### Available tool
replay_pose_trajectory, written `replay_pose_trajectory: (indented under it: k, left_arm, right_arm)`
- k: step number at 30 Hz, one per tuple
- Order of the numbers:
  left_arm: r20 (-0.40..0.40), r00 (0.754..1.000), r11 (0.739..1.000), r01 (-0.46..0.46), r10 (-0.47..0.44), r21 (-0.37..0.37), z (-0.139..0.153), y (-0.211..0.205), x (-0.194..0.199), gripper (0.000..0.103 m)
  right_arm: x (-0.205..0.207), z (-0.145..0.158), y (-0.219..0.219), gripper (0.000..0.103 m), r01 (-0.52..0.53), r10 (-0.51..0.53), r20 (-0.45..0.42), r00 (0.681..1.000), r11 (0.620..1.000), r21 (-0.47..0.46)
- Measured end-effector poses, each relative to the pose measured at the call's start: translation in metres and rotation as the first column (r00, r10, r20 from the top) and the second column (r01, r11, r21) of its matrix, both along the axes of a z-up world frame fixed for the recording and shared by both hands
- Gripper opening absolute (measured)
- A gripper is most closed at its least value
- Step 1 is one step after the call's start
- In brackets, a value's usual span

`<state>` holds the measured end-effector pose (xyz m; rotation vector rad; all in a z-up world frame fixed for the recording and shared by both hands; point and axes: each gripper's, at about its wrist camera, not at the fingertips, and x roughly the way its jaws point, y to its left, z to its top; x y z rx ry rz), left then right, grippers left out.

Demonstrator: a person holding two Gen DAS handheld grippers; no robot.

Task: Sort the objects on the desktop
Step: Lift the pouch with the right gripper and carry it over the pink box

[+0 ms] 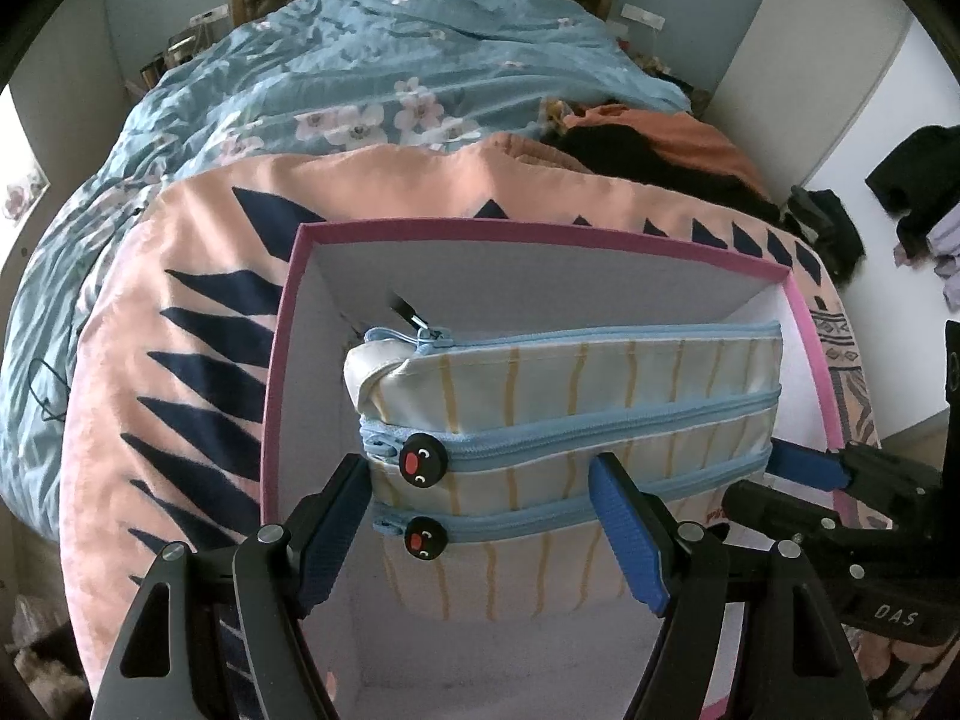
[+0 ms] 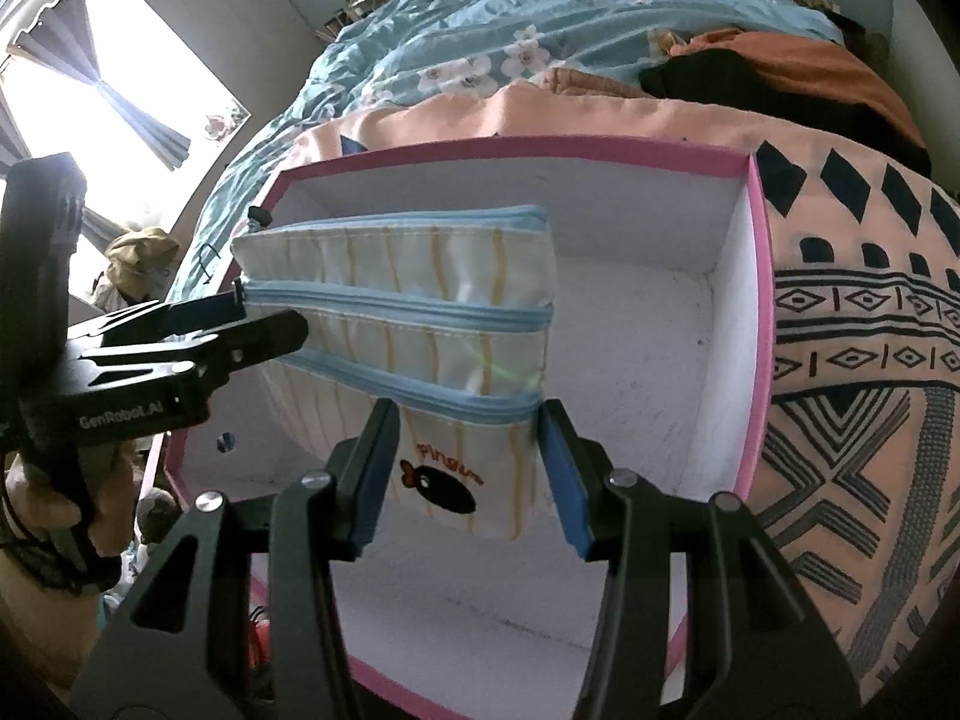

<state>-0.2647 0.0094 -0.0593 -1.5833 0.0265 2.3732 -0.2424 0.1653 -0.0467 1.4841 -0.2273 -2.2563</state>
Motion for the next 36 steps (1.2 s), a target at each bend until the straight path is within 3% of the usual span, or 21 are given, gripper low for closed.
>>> replay_pose_trajectory:
  k: [19, 36]
  left_arm:
    - [0.011, 1.0, 0.999, -0.015, 0.015, -0.042, -0.023, 0.004, -0.02, 0.076]
    - [-0.043, 0.999, 0.982, 0.009, -0.017, -0.187, -0.033, 0.025, -0.031, 0.076]
  right_arm:
    - [-0.027, -0.023, -0.008, 0.051, 0.018, -0.019, 0.039, 0.999, 0.999, 0.049]
    - [-0.046, -0.04, -0.016, 0.051, 0.033, -0.04, 0.072, 0.997, 0.994, 0.107]
